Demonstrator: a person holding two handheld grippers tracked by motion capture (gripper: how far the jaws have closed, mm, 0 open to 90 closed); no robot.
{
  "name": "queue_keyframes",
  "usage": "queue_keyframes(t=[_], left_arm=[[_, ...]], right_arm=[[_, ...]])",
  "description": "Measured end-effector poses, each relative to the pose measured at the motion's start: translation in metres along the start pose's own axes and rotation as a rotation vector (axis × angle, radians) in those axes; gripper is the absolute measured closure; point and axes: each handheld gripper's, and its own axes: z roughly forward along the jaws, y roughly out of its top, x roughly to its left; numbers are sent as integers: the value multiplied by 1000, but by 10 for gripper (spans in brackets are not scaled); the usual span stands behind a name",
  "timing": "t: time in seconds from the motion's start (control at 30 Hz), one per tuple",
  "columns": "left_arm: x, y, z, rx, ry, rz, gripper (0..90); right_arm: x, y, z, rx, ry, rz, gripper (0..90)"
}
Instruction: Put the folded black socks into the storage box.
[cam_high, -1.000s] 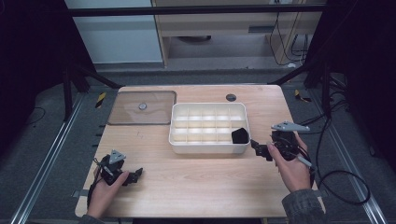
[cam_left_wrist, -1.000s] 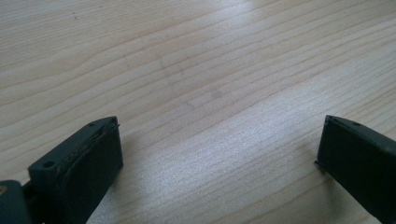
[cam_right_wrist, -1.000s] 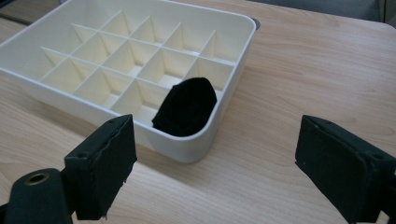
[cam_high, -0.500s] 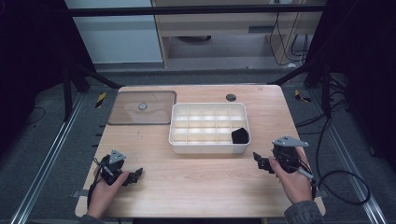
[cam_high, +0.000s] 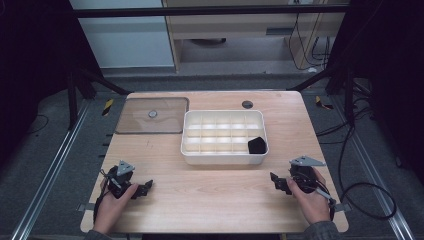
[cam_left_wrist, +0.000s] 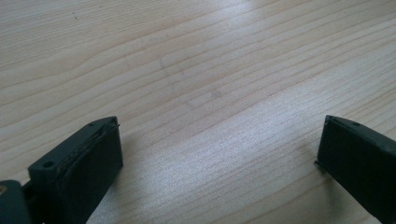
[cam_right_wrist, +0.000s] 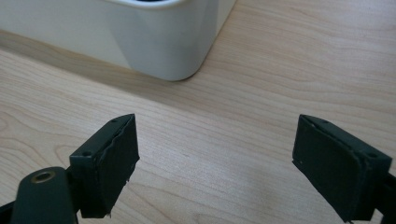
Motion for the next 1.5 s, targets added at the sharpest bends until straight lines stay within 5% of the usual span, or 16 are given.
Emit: queue_keyframes(t=[1.5], left_arm=[[0,0,0,0,0,0,0]], right_arm=[[7,-16,34,20,-39,52,77]])
